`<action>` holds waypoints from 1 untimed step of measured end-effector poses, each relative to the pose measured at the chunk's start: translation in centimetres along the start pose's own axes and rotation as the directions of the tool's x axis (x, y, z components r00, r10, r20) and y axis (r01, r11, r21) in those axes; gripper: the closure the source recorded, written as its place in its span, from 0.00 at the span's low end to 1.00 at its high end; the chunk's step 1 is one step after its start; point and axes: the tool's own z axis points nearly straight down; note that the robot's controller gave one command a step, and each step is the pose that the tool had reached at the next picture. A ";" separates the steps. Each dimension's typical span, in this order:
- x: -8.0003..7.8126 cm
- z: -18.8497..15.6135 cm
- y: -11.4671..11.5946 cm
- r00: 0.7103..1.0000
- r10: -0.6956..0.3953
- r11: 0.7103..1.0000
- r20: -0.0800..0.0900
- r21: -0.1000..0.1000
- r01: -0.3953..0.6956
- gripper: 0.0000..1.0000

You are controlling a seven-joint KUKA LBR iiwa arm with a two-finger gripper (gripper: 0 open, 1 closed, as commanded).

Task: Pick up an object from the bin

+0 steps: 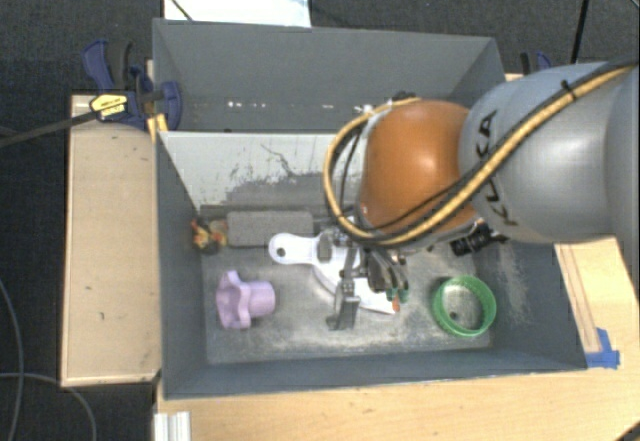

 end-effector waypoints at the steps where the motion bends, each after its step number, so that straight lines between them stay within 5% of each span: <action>1: -0.2 -0.4 -0.1 1.000 0.004 1.000 0.008 -0.001 -0.004 0.00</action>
Offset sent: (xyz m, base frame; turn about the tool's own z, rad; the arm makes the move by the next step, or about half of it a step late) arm 0.0589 -0.0018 -0.0911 0.0205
